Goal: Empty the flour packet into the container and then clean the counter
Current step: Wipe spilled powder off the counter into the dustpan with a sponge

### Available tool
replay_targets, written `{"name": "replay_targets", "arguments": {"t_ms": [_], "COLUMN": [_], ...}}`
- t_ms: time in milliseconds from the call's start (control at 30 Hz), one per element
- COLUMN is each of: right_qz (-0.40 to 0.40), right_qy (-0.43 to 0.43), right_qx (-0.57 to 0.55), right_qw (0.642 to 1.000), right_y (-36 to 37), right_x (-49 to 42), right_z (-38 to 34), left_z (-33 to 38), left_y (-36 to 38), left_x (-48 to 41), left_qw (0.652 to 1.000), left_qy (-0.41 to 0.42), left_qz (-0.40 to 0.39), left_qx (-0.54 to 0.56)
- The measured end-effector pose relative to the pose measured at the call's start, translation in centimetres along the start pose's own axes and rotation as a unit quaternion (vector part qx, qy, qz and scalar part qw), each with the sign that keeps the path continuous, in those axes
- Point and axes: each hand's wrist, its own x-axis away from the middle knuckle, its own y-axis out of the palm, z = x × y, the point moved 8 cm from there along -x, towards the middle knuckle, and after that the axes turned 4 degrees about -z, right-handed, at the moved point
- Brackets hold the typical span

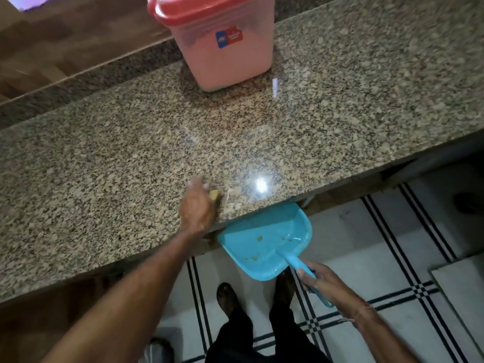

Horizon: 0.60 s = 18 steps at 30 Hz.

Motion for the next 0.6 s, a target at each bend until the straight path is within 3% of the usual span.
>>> {"name": "replay_targets", "arguments": {"t_ms": [133,367,467,600], "right_qz": [-0.011,-0.024,-0.021,-0.027], "right_qy": [0.007,-0.002,-0.008,-0.005], "right_qx": [-0.026,-0.018,-0.013,-0.006], "right_qw": [1.000,1.000,1.000,1.000], "right_y": [0.3,1.4,1.5,2.5], "right_x": [0.0,-0.4,-0.5,-1.3], "right_z": [0.3,-0.5,-0.6,0.0], "left_z": [-2.7,3.1,3.7,4.1], "left_y": [-0.1,3.9,3.9,3.9], "left_x": [0.4,1.5,2.7,4.9], "left_qw": [0.998,0.983,0.974,0.953], "left_qy": [-0.060,0.157,0.220,0.277], "left_qz": [-0.015,-0.091,-0.042,-0.074], "left_qx": [-0.031,0.022,-0.037,-0.094]}}
